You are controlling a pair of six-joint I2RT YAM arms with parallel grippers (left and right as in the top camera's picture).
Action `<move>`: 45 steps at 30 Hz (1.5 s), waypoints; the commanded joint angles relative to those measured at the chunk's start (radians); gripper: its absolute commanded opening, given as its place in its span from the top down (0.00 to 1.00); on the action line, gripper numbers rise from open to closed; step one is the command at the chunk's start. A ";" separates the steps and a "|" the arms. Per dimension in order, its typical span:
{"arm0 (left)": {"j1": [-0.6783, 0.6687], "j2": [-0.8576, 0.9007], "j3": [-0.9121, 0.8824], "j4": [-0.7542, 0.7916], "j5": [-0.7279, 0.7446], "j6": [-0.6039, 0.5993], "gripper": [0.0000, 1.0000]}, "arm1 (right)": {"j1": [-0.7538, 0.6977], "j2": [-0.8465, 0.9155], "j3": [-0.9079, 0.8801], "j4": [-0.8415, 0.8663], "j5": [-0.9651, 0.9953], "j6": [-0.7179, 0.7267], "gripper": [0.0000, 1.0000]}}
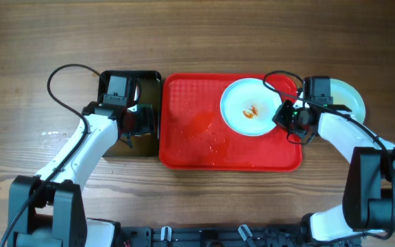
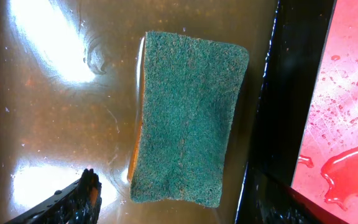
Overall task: Clean dirty plates on tray and stack at the side
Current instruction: 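Grasp the remaining back-right plate with right gripper and pull it center, then scrub the third plate with the sponge in the left gripper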
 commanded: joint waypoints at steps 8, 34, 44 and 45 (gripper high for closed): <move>0.006 -0.007 -0.001 0.022 0.005 -0.009 0.16 | 0.258 0.029 -0.009 -0.007 -0.019 -0.082 0.96; 0.006 0.083 -0.002 0.139 0.005 -0.008 0.96 | 0.264 0.029 -0.002 -0.025 0.009 -0.108 0.96; 0.006 -0.068 -0.002 0.140 0.200 -0.009 0.96 | 0.264 0.029 -0.001 -0.025 0.128 -0.181 0.96; 0.006 -0.068 -0.002 0.140 0.217 -0.009 0.96 | 0.264 0.029 -0.001 -0.025 0.128 -0.182 0.95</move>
